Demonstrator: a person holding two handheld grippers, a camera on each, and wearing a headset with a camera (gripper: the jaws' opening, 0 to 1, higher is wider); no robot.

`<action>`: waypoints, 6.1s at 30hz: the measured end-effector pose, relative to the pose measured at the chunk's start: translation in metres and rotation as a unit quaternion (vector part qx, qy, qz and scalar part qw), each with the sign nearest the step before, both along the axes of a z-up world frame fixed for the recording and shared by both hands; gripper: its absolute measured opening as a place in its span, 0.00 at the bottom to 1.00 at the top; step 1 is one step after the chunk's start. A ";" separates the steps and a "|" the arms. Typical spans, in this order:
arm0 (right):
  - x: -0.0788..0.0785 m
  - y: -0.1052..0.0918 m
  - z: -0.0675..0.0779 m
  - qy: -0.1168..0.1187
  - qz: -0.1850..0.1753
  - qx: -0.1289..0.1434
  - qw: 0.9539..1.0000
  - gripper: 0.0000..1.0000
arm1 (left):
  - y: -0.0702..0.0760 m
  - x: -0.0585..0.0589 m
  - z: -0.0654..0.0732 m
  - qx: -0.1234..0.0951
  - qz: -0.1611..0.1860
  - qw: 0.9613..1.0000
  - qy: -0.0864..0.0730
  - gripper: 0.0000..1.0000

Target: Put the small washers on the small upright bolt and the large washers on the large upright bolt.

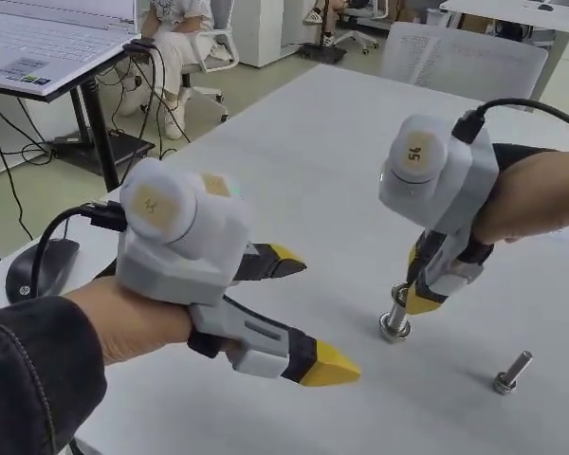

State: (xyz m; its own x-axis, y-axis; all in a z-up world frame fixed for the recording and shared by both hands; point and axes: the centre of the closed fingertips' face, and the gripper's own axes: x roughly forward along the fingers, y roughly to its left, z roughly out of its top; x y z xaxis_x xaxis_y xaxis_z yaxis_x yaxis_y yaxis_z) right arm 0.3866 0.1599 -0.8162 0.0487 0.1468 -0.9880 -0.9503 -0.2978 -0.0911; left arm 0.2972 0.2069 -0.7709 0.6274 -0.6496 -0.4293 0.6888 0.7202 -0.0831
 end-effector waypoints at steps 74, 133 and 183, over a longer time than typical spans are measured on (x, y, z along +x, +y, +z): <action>-0.001 -0.014 -0.045 0.027 -0.037 -0.014 0.999 0.29 | -0.003 -0.002 -0.004 -0.001 -0.004 1.000 0.006 0.77; 0.013 -0.081 -0.006 0.008 -0.150 0.065 0.986 0.40 | -0.015 -0.005 -0.008 0.004 -0.027 1.000 0.010 0.77; -0.028 -0.124 -0.002 0.002 -0.283 0.245 0.927 1.00 | -0.027 -0.011 -0.009 0.011 -0.052 0.999 0.011 0.78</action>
State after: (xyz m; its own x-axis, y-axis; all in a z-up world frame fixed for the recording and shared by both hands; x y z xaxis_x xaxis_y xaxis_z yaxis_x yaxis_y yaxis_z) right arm 0.3582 0.0359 -0.8185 0.2513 0.5302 -0.8098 -0.9423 0.3252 -0.0795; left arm 0.2861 0.1804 -0.7795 0.5477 -0.7006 -0.4574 0.7577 0.6471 -0.0839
